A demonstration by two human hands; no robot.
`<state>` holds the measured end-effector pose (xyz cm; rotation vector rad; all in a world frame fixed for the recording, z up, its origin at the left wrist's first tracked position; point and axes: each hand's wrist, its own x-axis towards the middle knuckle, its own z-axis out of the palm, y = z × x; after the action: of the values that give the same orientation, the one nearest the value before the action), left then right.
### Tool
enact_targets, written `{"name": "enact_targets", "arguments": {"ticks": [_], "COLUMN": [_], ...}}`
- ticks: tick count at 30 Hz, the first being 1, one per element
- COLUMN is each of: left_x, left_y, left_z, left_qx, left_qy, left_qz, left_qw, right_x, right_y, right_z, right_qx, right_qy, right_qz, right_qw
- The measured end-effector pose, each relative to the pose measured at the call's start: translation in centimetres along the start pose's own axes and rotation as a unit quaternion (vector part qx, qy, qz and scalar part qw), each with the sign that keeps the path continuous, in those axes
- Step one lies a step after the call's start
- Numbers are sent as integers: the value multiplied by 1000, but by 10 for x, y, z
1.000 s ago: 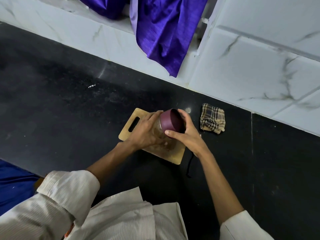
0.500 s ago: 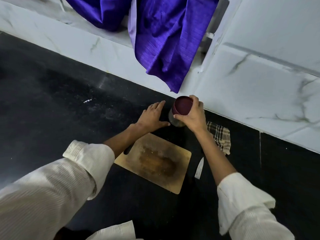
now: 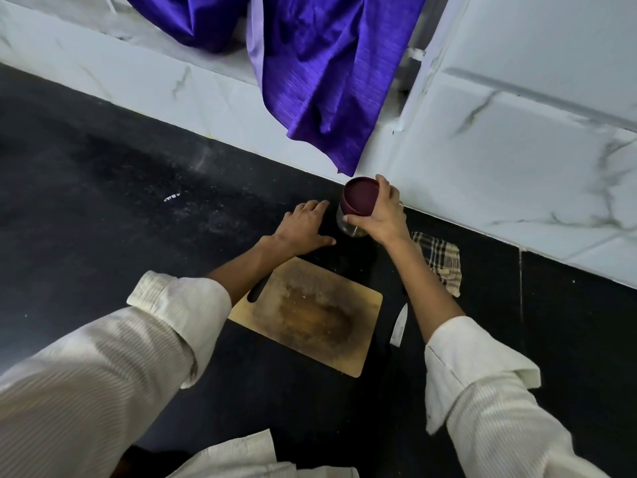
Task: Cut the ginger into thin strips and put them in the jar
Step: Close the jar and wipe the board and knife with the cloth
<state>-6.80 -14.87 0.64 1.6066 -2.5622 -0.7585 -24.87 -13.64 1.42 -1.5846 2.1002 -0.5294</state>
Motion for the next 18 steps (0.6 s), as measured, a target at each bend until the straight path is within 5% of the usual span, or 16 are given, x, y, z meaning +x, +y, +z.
{"name": "enact_targets", "arguments": {"ticks": [7, 14, 18], "left_x": [-40, -36, -25], "left_y": [21, 62, 79], "left_z": [12, 25, 38], "left_qx": [-26, 60, 95], "left_qy": [102, -38, -56], "left_qz": [114, 165, 178], "left_qw": [988, 984, 978], "right_x": [-69, -102, -94], "right_y": [22, 87, 115], "right_z": [-9, -37, -43], "right_qx": [65, 52, 36], "right_qy": [26, 107, 94], "right_qz": [14, 149, 280], "right_qw": [997, 982, 955]}}
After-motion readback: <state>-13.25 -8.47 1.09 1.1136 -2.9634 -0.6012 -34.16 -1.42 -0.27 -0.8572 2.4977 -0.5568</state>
